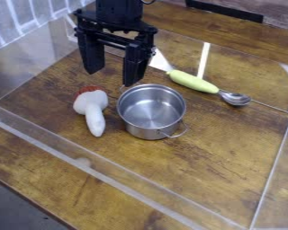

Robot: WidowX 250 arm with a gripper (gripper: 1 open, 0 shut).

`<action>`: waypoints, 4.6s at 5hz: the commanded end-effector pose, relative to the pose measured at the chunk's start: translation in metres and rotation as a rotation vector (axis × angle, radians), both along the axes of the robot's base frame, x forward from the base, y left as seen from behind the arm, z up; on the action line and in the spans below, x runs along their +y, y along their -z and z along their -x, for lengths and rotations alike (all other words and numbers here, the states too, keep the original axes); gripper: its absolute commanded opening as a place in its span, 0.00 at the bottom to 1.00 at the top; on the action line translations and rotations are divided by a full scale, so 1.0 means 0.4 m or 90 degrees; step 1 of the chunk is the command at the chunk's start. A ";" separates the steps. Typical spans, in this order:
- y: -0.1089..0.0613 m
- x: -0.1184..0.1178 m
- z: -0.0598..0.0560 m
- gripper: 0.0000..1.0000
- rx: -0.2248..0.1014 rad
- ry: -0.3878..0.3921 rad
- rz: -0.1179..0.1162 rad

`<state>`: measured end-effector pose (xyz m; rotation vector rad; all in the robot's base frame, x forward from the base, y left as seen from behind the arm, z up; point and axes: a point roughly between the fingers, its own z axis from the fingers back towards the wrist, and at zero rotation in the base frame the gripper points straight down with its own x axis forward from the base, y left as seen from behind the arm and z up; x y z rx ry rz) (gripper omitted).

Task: Put the mushroom in the silver pot

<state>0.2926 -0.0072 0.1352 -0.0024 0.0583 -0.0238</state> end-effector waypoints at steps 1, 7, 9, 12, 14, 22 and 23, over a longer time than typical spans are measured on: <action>0.053 0.014 0.010 1.00 0.007 -0.033 -0.003; 0.103 -0.016 0.011 0.00 -0.012 -0.094 -0.013; 0.005 0.029 -0.034 0.00 -0.040 -0.071 -0.022; 0.061 0.142 -0.055 1.00 -0.030 -0.133 -0.037; 0.126 0.183 -0.056 1.00 -0.011 -0.173 -0.038; 0.079 0.054 -0.095 0.00 -0.019 -0.080 -0.039; 0.042 -0.003 -0.120 0.00 -0.020 -0.108 -0.025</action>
